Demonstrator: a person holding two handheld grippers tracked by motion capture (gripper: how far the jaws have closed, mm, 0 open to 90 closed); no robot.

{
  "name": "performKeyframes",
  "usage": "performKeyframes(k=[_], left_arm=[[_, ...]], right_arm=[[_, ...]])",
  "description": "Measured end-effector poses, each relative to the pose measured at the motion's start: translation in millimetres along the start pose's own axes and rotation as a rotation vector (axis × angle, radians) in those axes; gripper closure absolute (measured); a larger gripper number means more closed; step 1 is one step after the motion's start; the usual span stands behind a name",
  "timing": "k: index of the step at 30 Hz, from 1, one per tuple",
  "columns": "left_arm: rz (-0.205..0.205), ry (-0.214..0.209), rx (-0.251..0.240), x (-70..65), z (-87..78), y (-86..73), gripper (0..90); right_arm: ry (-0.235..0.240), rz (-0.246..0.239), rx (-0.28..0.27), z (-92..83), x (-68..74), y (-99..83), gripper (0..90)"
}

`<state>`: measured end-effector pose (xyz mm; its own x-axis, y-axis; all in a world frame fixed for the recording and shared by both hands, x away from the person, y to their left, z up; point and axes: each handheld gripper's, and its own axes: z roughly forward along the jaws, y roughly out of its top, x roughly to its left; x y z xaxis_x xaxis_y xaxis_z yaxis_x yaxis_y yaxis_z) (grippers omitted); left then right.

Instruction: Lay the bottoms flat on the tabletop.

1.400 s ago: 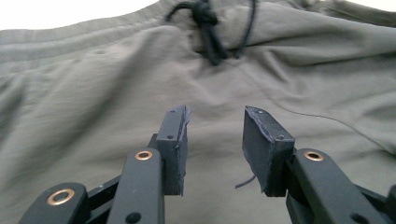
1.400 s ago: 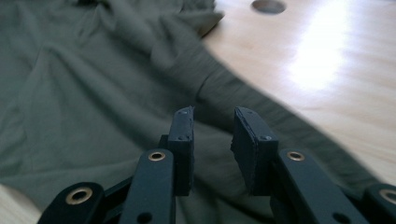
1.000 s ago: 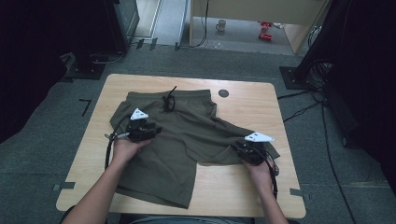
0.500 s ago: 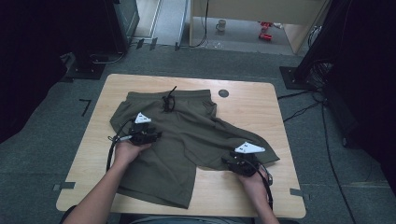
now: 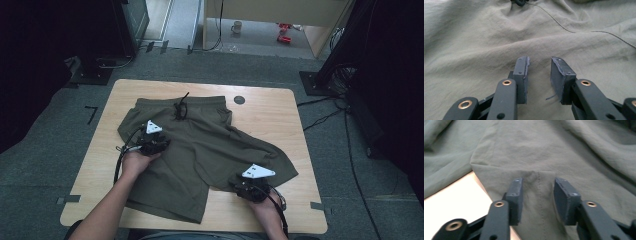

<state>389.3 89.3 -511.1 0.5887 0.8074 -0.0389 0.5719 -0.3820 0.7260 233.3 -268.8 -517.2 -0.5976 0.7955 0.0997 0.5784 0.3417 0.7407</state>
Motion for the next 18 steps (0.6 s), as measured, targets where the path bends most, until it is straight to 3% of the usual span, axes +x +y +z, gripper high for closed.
performKeyframes(k=[7, 18], left_arm=[[-0.008, 0.021, -0.012, 1.7, 1.3, -0.1, 70.4], [-0.028, 0.06, -0.045, 16.9, 6.8, 1.9, 73.9]], right_arm=[[0.041, -0.03, 0.003, 1.0, 19.8, -1.2, 82.5], [0.145, -0.073, 0.013, 9.9, 53.9, 1.0, 83.7]])
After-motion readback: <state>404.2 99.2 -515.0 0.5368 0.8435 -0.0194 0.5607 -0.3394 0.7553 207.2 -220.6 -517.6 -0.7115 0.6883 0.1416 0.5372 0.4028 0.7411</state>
